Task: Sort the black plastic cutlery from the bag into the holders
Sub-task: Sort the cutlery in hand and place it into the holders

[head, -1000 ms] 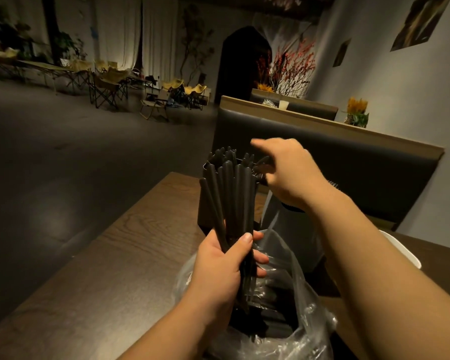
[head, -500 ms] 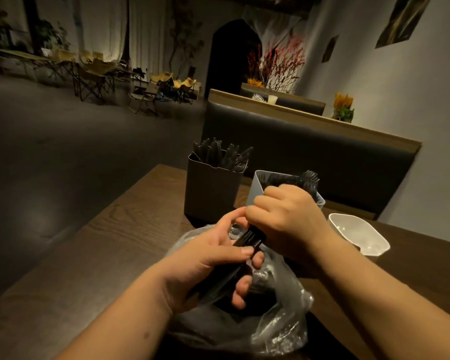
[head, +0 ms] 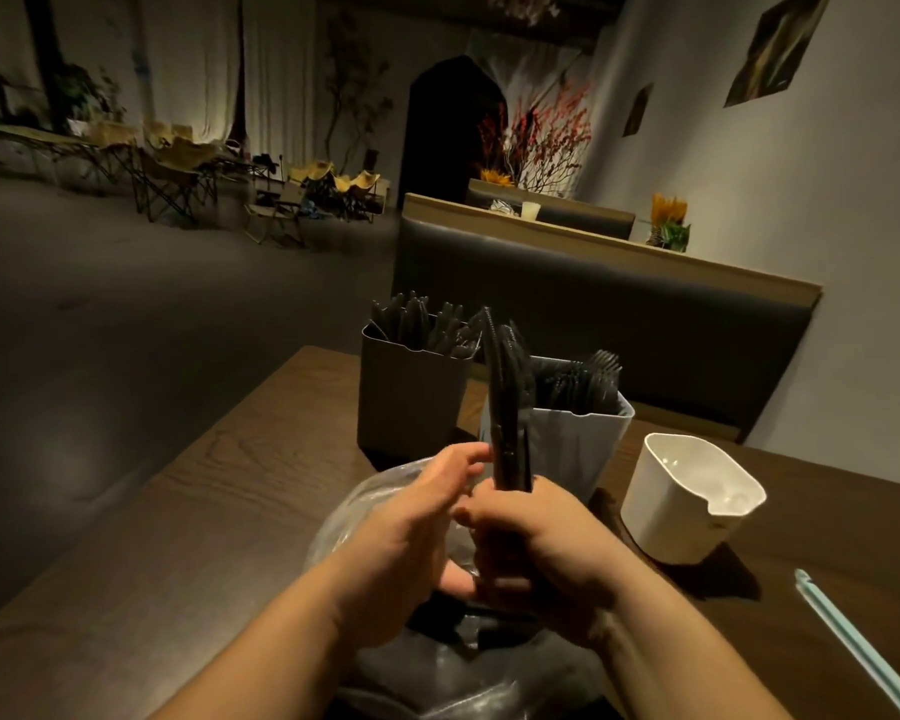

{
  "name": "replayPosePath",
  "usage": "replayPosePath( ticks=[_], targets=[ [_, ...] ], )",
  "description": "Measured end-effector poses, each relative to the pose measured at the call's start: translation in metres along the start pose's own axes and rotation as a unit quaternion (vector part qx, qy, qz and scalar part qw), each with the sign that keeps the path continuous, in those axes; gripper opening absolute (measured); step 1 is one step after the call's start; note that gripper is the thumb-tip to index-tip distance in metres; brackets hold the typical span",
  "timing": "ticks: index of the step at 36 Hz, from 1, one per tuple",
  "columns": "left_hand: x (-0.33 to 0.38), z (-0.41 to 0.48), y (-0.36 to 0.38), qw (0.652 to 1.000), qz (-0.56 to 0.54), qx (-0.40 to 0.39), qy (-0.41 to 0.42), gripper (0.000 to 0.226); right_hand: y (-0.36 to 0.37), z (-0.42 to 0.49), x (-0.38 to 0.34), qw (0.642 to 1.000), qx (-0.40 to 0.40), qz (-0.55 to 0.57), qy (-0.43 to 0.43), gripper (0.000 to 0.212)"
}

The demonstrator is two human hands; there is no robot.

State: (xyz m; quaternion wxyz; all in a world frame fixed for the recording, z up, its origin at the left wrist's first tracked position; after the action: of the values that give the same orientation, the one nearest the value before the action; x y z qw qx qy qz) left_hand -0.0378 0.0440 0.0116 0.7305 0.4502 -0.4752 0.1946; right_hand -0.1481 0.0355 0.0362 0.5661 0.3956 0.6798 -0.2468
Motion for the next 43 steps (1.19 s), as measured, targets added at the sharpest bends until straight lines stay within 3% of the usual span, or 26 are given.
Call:
replayPosePath(
  ticks=[3,7,12,16,20,23,28,29,32,37,43],
  targets=[
    [-0.002,0.000,0.002,1.000,0.028,-0.013,0.007,0.055,0.003,-0.001,0.002,0.998,-0.053,0.022,-0.004,0.022],
    [-0.003,0.002,0.001,0.993,0.102,0.062,0.027,0.044,0.004,0.006,0.016,0.997,-0.040,-0.067,0.005,0.019],
    [-0.010,0.005,-0.003,0.978,0.173,0.112,0.007,0.018,-0.001,0.014,0.034,0.996,-0.063,-0.033,0.057,0.023],
    [-0.009,0.005,-0.006,0.977,0.170,0.128,0.006,0.019,-0.002,0.017,0.030,0.994,-0.038,-0.096,0.037,0.043],
    [-0.005,0.004,-0.003,0.980,0.138,0.138,0.026,0.021,0.002,0.018,0.027,0.992,-0.036,-0.119,0.025,0.032],
    [0.000,0.004,-0.007,0.980,0.056,0.182,0.064,0.016,0.006,0.015,0.018,0.982,-0.029,-0.185,0.041,0.021],
    [0.010,0.001,-0.012,0.970,0.019,0.206,0.127,0.011,-0.005,-0.001,-0.010,0.943,-0.034,-0.325,0.064,0.026],
    [0.011,0.000,-0.011,0.970,0.021,0.203,0.132,0.014,-0.007,-0.007,-0.018,0.937,-0.021,-0.343,0.063,0.020],
    [0.009,0.002,-0.011,0.971,0.029,0.201,0.123,0.014,-0.013,-0.020,-0.045,0.921,0.069,-0.382,0.013,0.032],
    [0.002,0.004,-0.008,0.976,0.055,0.192,0.085,0.007,-0.004,-0.011,-0.078,0.845,0.272,-0.414,-0.200,0.030],
    [-0.005,0.005,-0.004,0.971,0.094,0.203,0.086,0.007,0.009,0.009,-0.060,0.805,0.358,-0.382,-0.276,0.041]
  ],
)
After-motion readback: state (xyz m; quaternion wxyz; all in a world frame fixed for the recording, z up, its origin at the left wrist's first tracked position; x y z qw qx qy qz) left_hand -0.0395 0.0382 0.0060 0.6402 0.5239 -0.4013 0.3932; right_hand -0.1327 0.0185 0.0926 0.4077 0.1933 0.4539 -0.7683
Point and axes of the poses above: each hand's wrist, its own z-axis towards the middle knuckle, its own y-axis out of the palm, x = y × z, the point moved 4 cm from there along z, towards the middle knuckle, and after that the axes turned 5 degrees about -x, right-handed, at the moved point
